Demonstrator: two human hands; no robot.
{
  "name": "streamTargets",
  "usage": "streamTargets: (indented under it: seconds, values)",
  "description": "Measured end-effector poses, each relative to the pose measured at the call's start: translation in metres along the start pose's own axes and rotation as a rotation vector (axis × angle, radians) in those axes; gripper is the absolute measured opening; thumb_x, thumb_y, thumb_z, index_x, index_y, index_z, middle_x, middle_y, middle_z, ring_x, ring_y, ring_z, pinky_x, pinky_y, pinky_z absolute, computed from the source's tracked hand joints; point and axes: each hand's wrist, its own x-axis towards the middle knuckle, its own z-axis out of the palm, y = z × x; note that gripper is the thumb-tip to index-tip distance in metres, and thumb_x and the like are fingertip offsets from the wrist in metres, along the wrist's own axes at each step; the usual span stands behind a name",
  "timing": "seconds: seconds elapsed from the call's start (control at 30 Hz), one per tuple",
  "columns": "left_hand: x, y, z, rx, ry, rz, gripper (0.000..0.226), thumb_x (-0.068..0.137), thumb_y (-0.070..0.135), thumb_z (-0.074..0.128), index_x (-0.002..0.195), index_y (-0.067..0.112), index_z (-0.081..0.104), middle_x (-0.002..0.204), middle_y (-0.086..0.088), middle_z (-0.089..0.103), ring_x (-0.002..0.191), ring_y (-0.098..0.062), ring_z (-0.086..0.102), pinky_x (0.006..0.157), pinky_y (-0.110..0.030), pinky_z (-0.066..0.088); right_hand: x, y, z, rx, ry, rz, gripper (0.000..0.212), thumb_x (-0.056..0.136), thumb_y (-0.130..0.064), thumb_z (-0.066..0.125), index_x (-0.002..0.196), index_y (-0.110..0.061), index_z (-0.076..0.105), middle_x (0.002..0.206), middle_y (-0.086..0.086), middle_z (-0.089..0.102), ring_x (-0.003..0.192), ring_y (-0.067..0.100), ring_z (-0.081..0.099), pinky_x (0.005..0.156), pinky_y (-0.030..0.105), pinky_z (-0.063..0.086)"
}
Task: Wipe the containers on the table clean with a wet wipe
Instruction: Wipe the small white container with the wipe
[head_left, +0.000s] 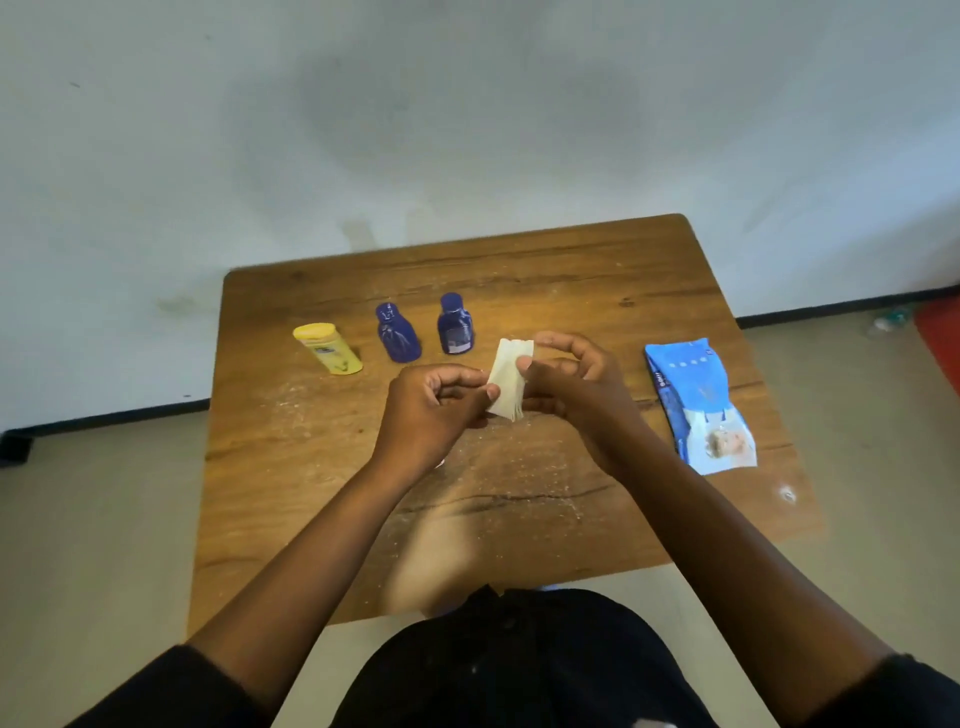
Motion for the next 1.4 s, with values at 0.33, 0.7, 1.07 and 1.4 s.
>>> streamTargets:
  seconds: [0.33,0.7,1.07,1.4]
  values:
    - [-0.032,-0.034,-0.056,-0.014,0.119,-0.065,0.013,0.088,0.010,0.079,0.096,0.021,0.079,0.083,-0.002,0.081,0.076,-0.022,0.079,0.070,-0.040,0.065,-0.007,0.035,0.062,-0.109,-0.129,0.100,0.011,0.095,-0.010,0.076,0.105,-0.010,0.077,0.096,0.005,0.082,0.090,0.022,0.080,0.077,0.035,0.065]
    - [-0.019,-0.079,-0.090,0.592,0.103,0.042,0.048,0.080,0.018,0.078,0.127,0.025,0.070,0.131,0.009,0.067,0.116,-0.005,0.059,0.100,-0.030,0.051,-0.005,0.052,0.072,-0.173,0.025,0.174,0.005,0.097,-0.007,0.073,0.098,-0.010,0.076,0.104,0.012,0.078,0.086,0.023,0.075,0.066,0.031,0.063]
    - [-0.002,-0.113,-0.084,0.762,-0.125,0.056,0.048,0.083,0.024,0.080,0.130,0.022,0.069,0.127,-0.001,0.073,0.114,-0.026,0.067,0.085,-0.028,0.043,-0.009,0.067,0.059,-0.386,0.187,0.070,0.012,0.093,-0.008,0.077,0.085,-0.016,0.080,0.095,0.002,0.079,0.093,0.027,0.075,0.083,0.049,0.063]
    - [-0.023,-0.055,-0.093,-0.069,-0.027,-0.214,0.031,0.086,0.009,0.081,0.115,0.017,0.074,0.102,-0.003,0.080,0.099,-0.024,0.076,0.087,-0.044,0.063,-0.025,0.036,0.065,-0.629,0.281,-0.309,0.016,0.092,-0.011,0.077,0.107,-0.019,0.079,0.091,-0.008,0.075,0.081,0.011,0.069,0.072,0.039,0.062]
